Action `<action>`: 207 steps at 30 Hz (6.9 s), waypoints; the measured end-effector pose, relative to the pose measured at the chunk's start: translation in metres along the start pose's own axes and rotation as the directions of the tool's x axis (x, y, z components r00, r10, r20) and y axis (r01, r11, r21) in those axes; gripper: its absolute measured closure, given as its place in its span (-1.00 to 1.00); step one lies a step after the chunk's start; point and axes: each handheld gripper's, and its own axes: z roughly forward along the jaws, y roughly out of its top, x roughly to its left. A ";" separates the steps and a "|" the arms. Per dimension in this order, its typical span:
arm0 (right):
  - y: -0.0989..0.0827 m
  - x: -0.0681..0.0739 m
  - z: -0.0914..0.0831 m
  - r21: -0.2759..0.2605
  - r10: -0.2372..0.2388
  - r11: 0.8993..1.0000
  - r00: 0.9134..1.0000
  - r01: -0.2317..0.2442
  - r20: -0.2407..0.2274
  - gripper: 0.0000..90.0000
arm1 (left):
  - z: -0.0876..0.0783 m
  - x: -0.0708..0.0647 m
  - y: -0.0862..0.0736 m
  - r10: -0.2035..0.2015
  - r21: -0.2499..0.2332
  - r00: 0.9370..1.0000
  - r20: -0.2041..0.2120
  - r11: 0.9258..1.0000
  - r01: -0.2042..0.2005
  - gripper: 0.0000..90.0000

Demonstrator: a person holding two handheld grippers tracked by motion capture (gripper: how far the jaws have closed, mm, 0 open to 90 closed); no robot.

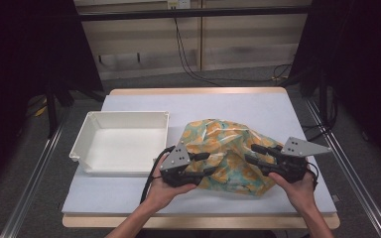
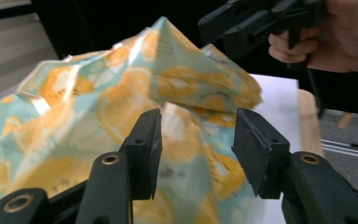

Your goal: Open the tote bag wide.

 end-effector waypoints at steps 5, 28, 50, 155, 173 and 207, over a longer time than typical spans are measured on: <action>0.005 -0.009 0.018 0.014 0.001 1.000 1.000 0.000 -0.015 0.13 | 0.014 0.011 0.000 -0.019 0.003 1.000 -0.021 1.000 0.019 0.13; -0.001 -0.024 0.024 -0.002 0.052 0.999 0.998 -0.052 -0.026 1.00 | 0.005 0.001 -0.005 0.017 0.054 1.000 0.015 0.998 -0.018 1.00; -0.009 -0.083 0.050 0.020 0.201 0.979 0.979 -0.201 0.004 1.00 | -0.035 -0.055 -0.038 0.087 0.150 0.978 0.192 0.982 -0.117 1.00; -0.021 -0.051 -0.018 0.038 0.096 0.995 0.995 -0.096 0.019 0.86 | -0.043 0.101 -0.005 -0.228 0.044 0.948 -0.224 0.969 0.244 0.09; -0.018 -0.040 0.053 0.235 0.043 0.971 0.998 -0.031 -0.045 0.12 | 0.030 0.050 -0.004 -0.134 0.170 0.990 -0.040 0.976 0.139 0.03; 0.002 -0.109 0.046 0.122 0.217 0.967 0.973 -0.225 0.074 1.00 | -0.009 -0.006 -0.006 -0.025 0.115 0.972 0.234 0.993 -0.002 1.00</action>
